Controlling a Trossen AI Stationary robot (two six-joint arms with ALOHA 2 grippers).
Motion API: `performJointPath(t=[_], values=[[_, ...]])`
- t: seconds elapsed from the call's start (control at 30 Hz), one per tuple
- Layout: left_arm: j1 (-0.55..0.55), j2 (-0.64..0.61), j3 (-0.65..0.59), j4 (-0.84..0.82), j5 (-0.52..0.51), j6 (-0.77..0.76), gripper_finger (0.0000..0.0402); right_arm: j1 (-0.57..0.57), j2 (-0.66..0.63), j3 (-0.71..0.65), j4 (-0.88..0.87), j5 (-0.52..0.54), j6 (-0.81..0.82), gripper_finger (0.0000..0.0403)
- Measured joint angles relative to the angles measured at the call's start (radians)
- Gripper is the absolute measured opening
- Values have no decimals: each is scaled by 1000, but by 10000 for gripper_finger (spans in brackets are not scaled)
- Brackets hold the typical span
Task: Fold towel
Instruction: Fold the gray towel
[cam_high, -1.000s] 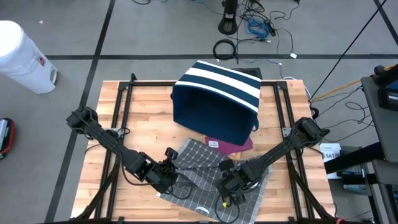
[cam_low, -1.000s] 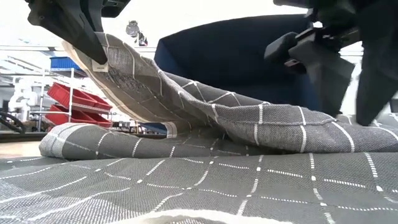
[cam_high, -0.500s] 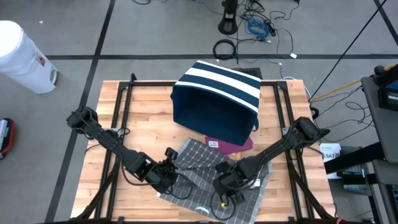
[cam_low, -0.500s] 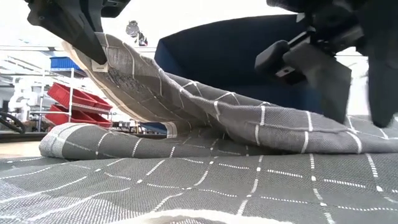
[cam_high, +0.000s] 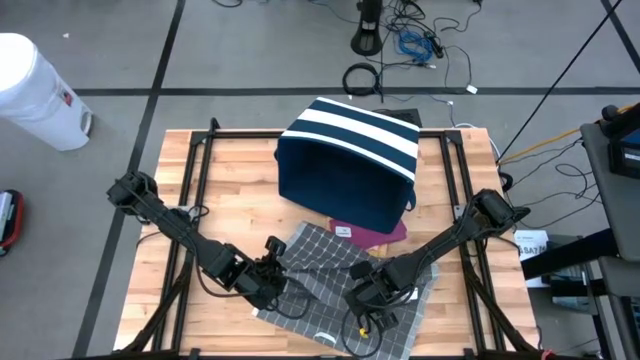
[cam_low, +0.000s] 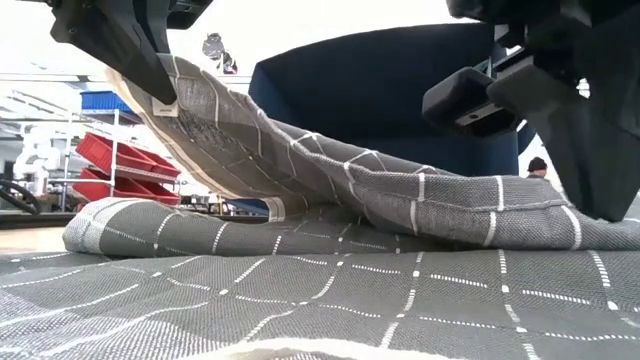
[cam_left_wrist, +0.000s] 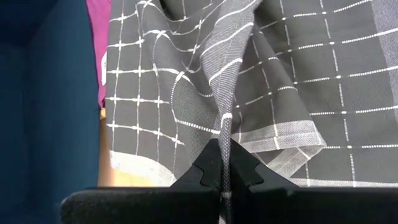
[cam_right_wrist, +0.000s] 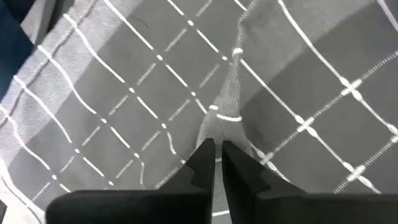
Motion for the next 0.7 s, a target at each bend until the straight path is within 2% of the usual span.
performJointPath(t=[0.2,0.43,0.57,0.7], values=[[0,0,0,0,-2,-14,1,-6,-1,0,-53,44,28,43],[0,0,0,0,-3,-16,1,-10,-2,0,1,75,16,121],[0,0,0,0,-3,-18,1,-11,-2,0,59,42,-33,154],[0,0,0,0,-3,-18,1,-11,-3,0,104,-31,-71,146]])
